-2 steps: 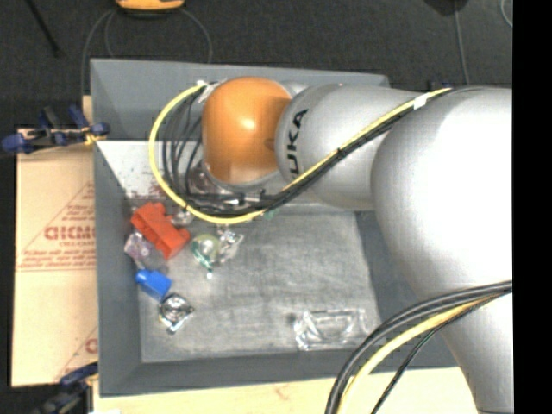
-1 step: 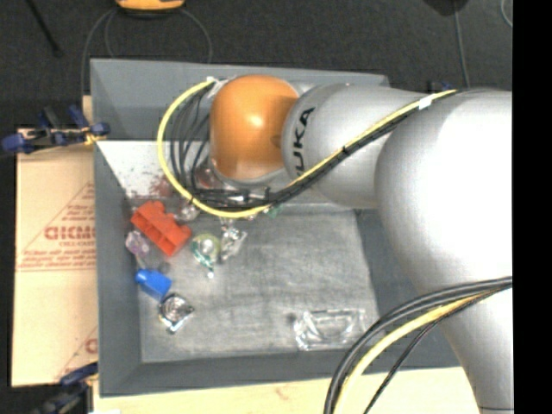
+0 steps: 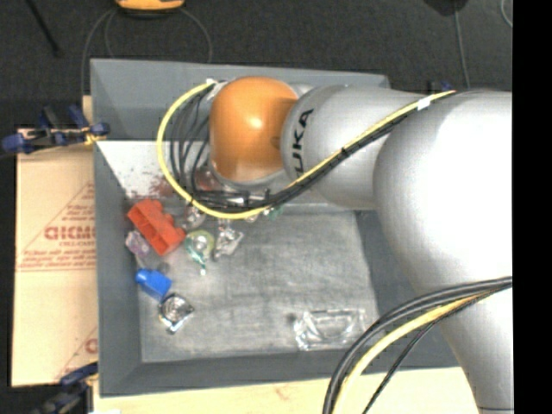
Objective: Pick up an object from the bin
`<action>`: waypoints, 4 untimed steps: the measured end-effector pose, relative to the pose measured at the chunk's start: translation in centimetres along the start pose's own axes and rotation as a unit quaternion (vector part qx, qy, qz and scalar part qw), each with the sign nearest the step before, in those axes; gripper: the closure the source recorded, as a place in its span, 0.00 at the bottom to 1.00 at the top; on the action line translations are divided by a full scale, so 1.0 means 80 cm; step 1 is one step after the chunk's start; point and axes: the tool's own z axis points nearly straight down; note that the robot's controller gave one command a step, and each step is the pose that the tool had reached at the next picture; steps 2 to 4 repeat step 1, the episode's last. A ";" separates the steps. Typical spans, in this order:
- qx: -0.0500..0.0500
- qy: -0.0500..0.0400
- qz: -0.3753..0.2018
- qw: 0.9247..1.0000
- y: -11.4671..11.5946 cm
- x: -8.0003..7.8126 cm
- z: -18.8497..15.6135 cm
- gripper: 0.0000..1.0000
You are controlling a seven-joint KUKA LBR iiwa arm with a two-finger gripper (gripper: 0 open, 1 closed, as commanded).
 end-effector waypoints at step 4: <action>0.002 -0.005 -0.001 1.000 0.003 0.012 -0.167 1.00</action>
Offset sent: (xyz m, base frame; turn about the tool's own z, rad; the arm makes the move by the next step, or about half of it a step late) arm -0.0119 -0.0036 0.1269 -0.0093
